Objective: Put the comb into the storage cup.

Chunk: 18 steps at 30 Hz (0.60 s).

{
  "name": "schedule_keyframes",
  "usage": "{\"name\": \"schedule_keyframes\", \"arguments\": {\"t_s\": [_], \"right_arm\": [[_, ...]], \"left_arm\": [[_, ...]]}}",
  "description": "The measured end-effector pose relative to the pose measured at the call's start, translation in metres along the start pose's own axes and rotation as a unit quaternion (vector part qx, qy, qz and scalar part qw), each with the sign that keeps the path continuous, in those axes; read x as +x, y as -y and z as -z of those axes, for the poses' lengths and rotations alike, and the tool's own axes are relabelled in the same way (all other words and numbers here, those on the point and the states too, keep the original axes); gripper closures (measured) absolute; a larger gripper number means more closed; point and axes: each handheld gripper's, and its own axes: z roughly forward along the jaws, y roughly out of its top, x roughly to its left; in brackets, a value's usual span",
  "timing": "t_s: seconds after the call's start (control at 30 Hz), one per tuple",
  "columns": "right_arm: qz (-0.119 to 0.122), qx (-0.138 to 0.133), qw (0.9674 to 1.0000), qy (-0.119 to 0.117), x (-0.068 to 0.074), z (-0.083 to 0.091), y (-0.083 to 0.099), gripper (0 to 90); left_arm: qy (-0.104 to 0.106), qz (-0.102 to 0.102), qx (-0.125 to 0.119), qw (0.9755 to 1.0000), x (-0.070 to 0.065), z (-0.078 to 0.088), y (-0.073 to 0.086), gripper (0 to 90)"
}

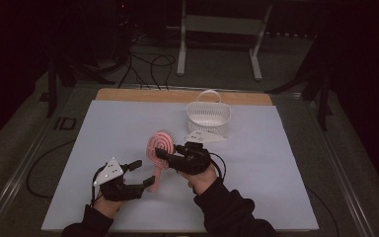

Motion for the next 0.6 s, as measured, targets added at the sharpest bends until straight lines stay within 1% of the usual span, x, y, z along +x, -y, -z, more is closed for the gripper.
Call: {"name": "schedule_keyframes", "arguments": {"t_s": [0.03,0.07,0.1,0.17,0.2,0.23,0.3,0.37,0.43,0.53,0.6], "right_arm": [[0.001,-0.001,1.0,0.001,0.0,0.0,-0.001,64.8],[0.001,-0.001,1.0,0.001,0.0,0.001,-0.001,64.8],[0.002,-0.002,1.0,0.0,-0.001,0.001,-0.002,64.8],[0.005,-0.002,1.0,0.001,-0.001,0.002,-0.003,64.8],[0.007,-0.003,1.0,0.001,-0.001,0.003,-0.004,64.8],[0.007,-0.003,1.0,0.0,-0.001,0.003,-0.004,64.8],[0.01,-0.004,0.9999,0.002,-0.001,0.004,-0.006,64.8],[0.013,-0.005,0.9999,0.002,-0.001,0.006,-0.007,64.8],[0.015,-0.005,0.9999,0.003,-0.001,0.007,-0.009,64.8],[0.02,-0.005,0.9998,0.005,-0.003,0.009,-0.01,64.8],[0.025,-0.003,0.9997,0.006,-0.004,0.01,-0.011,64.8]], "left_arm": [[0.002,0.002,0.001,1.0,0.0,0.0,0.0,20.4],[0.0,0.002,0.006,1.0,0.0,0.0,0.0,20.2],[-0.003,0.0,0.006,1.0,-0.001,0.0,0.0,18.6],[-0.001,0.0,0.009,1.0,-0.001,-0.001,-0.001,18.1],[0.002,-0.003,0.011,0.9999,-0.001,-0.001,-0.001,15.1],[0.005,-0.004,0.012,0.9999,-0.001,-0.001,0.0,14.5],[0.015,-0.005,0.021,0.9996,0.0,-0.001,0.001,8.4],[0.011,-0.012,0.03,0.9994,0.0,-0.002,0.002,2.4],[0.013,-0.016,0.031,0.9993,0.001,-0.002,0.002,0.4],[0.016,-0.018,0.032,0.9992,0.001,-0.001,0.002,0.2],[0.012,-0.021,0.033,0.9991,0.001,-0.001,0.003,0.1]]}}
